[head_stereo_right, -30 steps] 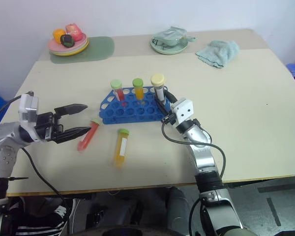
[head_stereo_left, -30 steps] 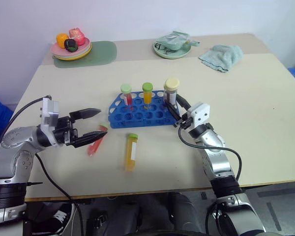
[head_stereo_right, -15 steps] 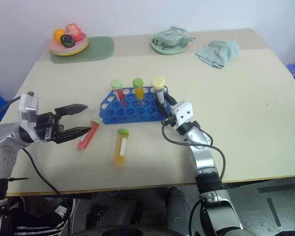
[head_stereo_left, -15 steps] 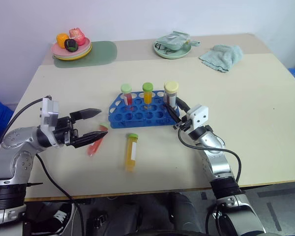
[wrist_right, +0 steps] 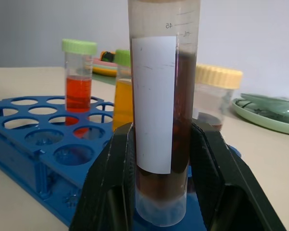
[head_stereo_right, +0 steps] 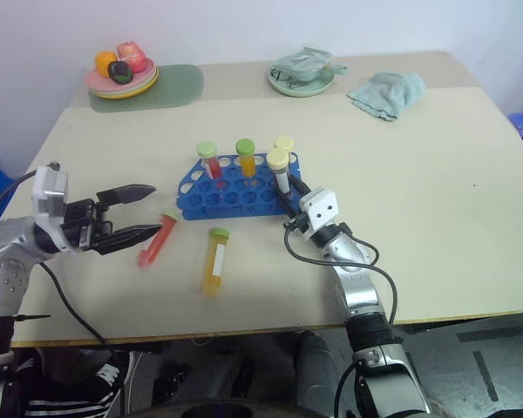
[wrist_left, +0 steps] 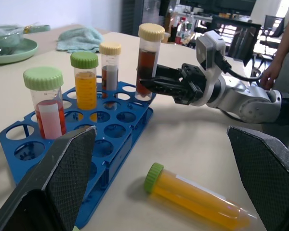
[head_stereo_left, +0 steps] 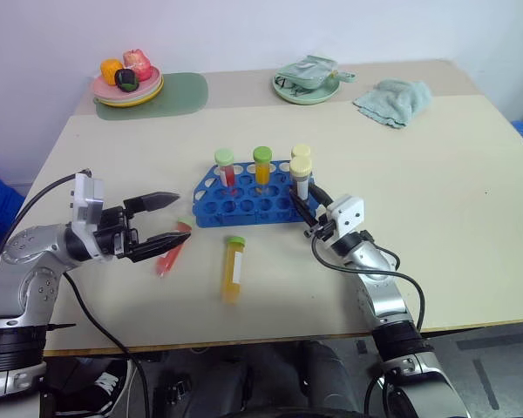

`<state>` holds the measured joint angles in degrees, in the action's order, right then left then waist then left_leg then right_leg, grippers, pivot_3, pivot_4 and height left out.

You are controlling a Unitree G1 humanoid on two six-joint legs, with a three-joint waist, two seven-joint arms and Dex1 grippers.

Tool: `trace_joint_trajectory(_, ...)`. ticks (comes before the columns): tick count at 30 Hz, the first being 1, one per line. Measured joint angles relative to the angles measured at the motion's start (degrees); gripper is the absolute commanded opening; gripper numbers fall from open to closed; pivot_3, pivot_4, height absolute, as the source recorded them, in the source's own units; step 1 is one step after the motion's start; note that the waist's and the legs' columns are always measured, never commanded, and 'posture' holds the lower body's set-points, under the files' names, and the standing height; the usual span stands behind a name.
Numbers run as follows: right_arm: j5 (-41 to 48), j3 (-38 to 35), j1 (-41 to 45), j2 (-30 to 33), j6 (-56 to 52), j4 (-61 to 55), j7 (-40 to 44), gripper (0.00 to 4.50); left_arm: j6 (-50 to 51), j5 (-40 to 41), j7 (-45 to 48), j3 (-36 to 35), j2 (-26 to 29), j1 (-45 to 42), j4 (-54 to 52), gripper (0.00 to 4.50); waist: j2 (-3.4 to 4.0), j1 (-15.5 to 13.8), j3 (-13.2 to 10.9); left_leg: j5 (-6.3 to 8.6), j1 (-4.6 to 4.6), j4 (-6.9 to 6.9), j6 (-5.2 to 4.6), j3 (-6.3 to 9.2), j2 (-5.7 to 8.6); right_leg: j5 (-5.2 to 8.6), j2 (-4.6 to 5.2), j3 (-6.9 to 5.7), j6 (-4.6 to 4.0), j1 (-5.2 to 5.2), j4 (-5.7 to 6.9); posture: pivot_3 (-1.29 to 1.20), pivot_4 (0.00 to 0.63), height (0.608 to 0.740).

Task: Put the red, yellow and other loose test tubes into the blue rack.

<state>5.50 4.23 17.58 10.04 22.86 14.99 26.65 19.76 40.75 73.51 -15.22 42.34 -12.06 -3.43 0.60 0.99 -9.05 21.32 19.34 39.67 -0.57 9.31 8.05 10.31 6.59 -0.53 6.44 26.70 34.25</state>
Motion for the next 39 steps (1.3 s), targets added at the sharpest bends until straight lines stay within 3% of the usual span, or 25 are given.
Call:
trace_joint_trajectory(6,-0.1,0.0,0.5,0.0,-0.2,0.7,0.2,1.33,0.0,0.0,0.1,0.0,0.0,-0.2,0.1,4.50,0.00,0.0,0.0,0.00,0.00,0.00,0.00,0.00,0.00,0.00,0.00,0.00,0.00,0.00,0.00,0.00,0.150,0.740)
trace_joint_trajectory(10,1.8,-0.1,0.5,0.0,-2.6,0.6,2.1,2.82,0.0,0.0,0.0,0.0,0.0,-0.5,0.1,4.50,0.00,0.1,0.0,0.00,-0.01,0.00,0.00,0.00,-0.01,0.00,0.00,0.01,0.00,0.00,0.00,0.00,0.150,0.740)
trace_joint_trajectory(13,2.1,-0.3,0.5,0.0,-2.9,0.6,2.3,4.42,0.0,0.0,-0.4,0.0,0.0,-0.5,0.0,4.50,0.00,0.1,0.0,0.00,0.00,0.00,0.00,0.00,-0.01,0.00,-0.01,0.01,0.00,0.00,0.00,0.00,0.150,0.740)
trace_joint_trajectory(25,4.8,-2.2,1.2,3.0,-6.2,-3.6,4.4,4.47,0.1,0.0,-1.6,0.0,-0.1,-0.5,0.0,4.50,0.00,0.0,0.0,0.00,0.00,0.01,0.00,0.00,-0.01,0.00,0.00,0.01,0.00,0.00,0.00,0.00,0.150,0.740)
trace_joint_trajectory(39,22.5,-8.1,-3.5,19.6,-28.2,-26.1,17.0,4.47,3.6,0.3,-1.4,0.3,2.5,1.1,-3.9,4.50,0.00,-0.5,0.0,0.01,0.03,0.02,-0.01,-0.02,0.00,0.00,0.05,0.04,0.00,-0.02,-0.05,0.00,0.150,0.740)
